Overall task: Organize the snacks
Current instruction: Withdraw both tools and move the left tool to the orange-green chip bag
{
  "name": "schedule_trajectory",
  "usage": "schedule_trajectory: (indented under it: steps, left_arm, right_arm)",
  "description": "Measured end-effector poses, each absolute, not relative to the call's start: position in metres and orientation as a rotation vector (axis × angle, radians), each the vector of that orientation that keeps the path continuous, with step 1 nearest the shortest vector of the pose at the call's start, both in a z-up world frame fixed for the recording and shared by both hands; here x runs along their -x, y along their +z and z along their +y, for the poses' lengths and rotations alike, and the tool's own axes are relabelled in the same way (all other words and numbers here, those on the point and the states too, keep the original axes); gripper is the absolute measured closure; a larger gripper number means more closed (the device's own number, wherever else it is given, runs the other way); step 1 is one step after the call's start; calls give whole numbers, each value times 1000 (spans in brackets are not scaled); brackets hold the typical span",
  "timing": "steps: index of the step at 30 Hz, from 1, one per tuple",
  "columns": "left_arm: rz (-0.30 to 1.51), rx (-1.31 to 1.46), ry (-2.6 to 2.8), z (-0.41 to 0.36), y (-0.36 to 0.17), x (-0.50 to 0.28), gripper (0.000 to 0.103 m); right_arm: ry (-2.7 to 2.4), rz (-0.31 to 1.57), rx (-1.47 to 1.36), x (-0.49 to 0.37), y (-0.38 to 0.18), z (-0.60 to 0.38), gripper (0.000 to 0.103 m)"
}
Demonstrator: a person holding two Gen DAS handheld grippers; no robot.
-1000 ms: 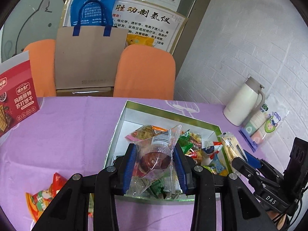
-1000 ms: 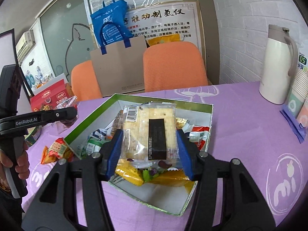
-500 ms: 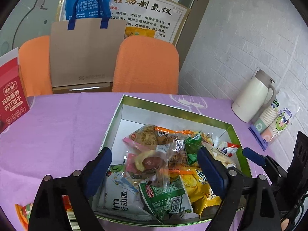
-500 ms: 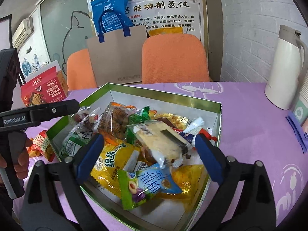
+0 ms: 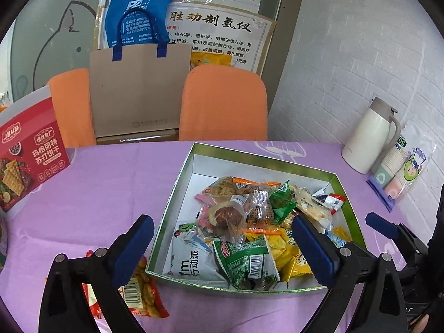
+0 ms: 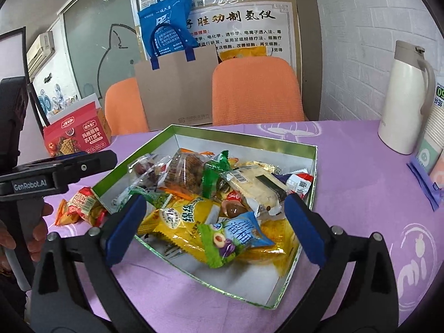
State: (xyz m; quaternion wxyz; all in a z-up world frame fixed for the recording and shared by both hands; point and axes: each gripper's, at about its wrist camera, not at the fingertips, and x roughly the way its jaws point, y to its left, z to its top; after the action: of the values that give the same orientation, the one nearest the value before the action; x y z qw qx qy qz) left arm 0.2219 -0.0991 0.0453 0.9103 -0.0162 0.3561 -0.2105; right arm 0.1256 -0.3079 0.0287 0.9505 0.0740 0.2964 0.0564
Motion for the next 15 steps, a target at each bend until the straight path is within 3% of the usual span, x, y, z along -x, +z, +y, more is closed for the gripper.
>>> schedule_trajectory:
  steps: [15]
  left_arm:
    - [656, 47, -386, -52, 67, -148, 2]
  right_arm:
    - [234, 612, -146, -84, 32, -257, 2]
